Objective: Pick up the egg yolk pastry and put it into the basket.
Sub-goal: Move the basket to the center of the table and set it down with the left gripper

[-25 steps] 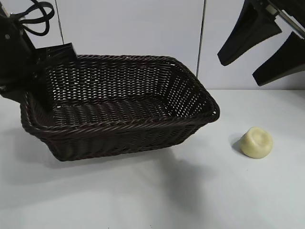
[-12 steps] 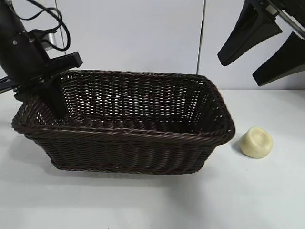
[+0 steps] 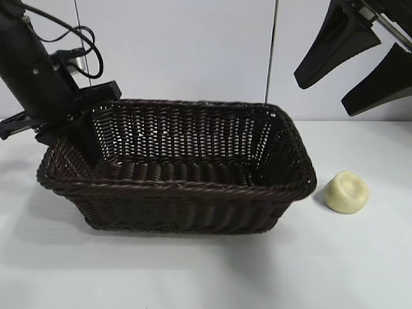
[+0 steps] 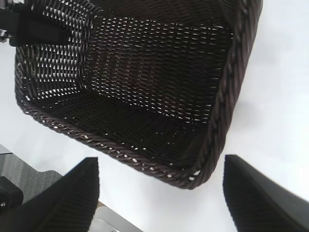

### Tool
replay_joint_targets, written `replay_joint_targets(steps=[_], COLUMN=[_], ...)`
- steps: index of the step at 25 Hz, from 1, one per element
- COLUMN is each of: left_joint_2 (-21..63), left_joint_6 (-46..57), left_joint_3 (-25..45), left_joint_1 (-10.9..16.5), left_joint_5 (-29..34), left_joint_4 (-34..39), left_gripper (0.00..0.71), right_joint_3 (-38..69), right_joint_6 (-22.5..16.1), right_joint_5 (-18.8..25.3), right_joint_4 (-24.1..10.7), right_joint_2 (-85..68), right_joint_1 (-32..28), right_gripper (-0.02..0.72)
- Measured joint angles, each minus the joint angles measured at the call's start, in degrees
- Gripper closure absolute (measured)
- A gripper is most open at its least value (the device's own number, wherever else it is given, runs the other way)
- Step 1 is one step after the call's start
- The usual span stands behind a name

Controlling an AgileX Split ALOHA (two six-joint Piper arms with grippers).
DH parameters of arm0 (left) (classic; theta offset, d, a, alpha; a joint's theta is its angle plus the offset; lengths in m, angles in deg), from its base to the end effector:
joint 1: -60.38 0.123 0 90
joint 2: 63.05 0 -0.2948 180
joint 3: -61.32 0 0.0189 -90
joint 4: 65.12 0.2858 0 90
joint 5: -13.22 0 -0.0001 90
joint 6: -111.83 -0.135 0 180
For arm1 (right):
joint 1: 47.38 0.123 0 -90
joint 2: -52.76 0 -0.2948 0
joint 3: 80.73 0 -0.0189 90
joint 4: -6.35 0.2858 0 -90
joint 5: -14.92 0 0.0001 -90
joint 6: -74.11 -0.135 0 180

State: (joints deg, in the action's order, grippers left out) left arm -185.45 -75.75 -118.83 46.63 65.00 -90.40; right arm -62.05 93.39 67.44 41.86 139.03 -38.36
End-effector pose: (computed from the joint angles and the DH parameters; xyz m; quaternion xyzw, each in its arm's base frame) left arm 0.4061 -0.1460 0.1097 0.0563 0.9810 -0.1812 0.0411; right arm 0.3049 0.1114 0.2562 -0.0977 0.9386 0.2559 0.2098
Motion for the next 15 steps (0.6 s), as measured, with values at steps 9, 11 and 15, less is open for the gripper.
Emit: replay_joint_targets(steps=[9,11,15], left_joint_2=[0.1,0.4,3.0], left_joint_6=[-0.9,-0.9,-0.9], left_joint_3=[-0.1,-0.1,-0.4], left_joint_1=[0.0,0.0,0.0], left_joint_5=[-0.1,-0.1,0.9], left_joint_4=[-0.9,-1.1,-0.5], left_gripper=[0.427,0.291,0.159], right_joint_3=[0.0,0.0,0.0], right_joint_6=[0.0,0.0,0.0], right_joint_5=[0.0,0.0,0.0], right_joint_4=[0.0,0.0,0.0], right_joint_2=[0.0,0.0,0.0], right_joint_1=[0.0,0.0,0.0], right_gripper=[0.185,0.185,0.185])
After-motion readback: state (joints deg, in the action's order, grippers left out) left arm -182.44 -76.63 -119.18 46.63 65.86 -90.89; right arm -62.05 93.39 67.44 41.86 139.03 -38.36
